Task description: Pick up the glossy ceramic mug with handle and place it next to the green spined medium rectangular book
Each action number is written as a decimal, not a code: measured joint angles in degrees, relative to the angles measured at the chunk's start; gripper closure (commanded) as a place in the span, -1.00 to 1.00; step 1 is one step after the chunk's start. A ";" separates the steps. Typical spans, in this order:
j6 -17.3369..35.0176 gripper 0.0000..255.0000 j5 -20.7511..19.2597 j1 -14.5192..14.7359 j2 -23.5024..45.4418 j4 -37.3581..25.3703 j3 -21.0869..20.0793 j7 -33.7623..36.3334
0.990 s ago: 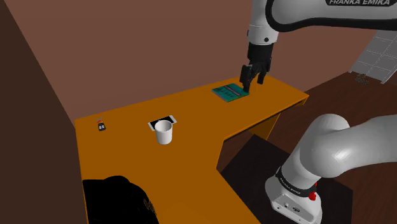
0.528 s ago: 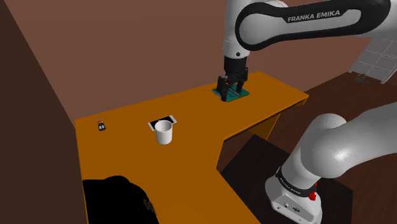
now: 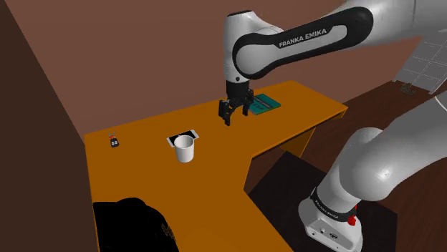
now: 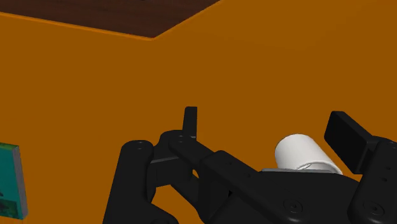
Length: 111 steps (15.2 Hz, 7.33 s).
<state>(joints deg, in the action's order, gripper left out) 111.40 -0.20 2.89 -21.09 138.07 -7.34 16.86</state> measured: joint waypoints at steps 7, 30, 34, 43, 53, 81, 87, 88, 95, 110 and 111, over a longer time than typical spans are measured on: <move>8.35 -1.00 -1.21 1.12 14.90 -7.02 -3.22 5.44; 19.21 -1.00 -9.93 7.11 52.01 -33.61 -3.82 16.79; 19.76 -1.00 -10.02 7.08 52.17 -33.24 -3.76 16.82; 19.79 1.00 -10.03 7.08 52.18 -33.23 -3.75 16.82; 16.96 1.00 -9.30 6.82 49.62 -33.55 -4.22 16.35; 0.10 1.00 -6.12 5.59 39.34 -40.45 -5.48 13.42; 2.67 1.00 -4.75 0.83 32.88 -31.92 -3.37 6.61; 2.68 1.00 -4.57 0.17 32.01 -31.11 -3.00 5.52; 5.39 1.00 -3.75 -4.98 26.45 -23.39 0.59 -3.29; 7.29 1.00 -4.02 -16.11 23.17 -19.48 10.57 -24.17; 7.39 1.00 -4.00 -16.64 23.80 -20.10 11.06 -25.20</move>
<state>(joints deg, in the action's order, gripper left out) 118.78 -4.20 -13.74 2.70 117.97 3.73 -8.34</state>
